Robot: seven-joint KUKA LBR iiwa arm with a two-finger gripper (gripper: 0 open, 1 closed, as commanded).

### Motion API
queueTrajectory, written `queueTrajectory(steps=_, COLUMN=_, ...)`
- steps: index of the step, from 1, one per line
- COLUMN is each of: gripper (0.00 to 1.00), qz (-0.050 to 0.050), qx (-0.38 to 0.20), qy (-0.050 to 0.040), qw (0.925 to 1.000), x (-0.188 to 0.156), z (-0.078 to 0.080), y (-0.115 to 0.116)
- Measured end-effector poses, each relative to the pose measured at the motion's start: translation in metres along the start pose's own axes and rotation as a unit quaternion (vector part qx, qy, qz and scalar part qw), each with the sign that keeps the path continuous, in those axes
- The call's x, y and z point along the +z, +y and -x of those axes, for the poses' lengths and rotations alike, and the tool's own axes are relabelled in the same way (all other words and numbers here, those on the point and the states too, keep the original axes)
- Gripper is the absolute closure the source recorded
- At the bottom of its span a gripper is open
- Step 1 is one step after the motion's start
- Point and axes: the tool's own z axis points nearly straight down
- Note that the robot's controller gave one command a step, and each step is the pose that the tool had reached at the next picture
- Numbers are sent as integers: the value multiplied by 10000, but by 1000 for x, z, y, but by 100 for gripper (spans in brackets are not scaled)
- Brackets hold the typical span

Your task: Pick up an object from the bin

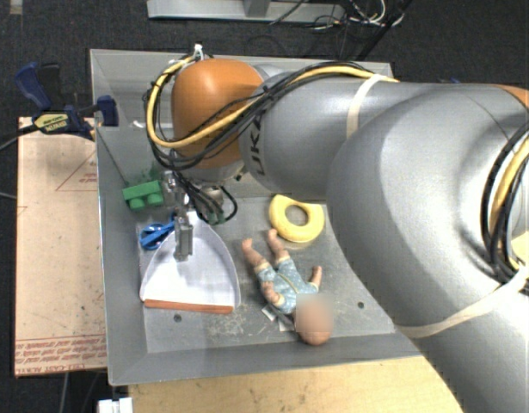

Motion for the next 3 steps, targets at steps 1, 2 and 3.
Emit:
queueTrajectory(steps=1, gripper=100, qz=64, qx=-1088, qy=-28, qw=9940, x=17, z=2, y=-17)
queueTrajectory(steps=2, gripper=100, qz=65, qx=-1087, qy=-28, qw=9940, x=17, z=2, y=-17)
queueTrajectory(steps=3, gripper=100, qz=67, qx=-1085, qy=-18, qw=9941, x=14, z=2, y=-17)
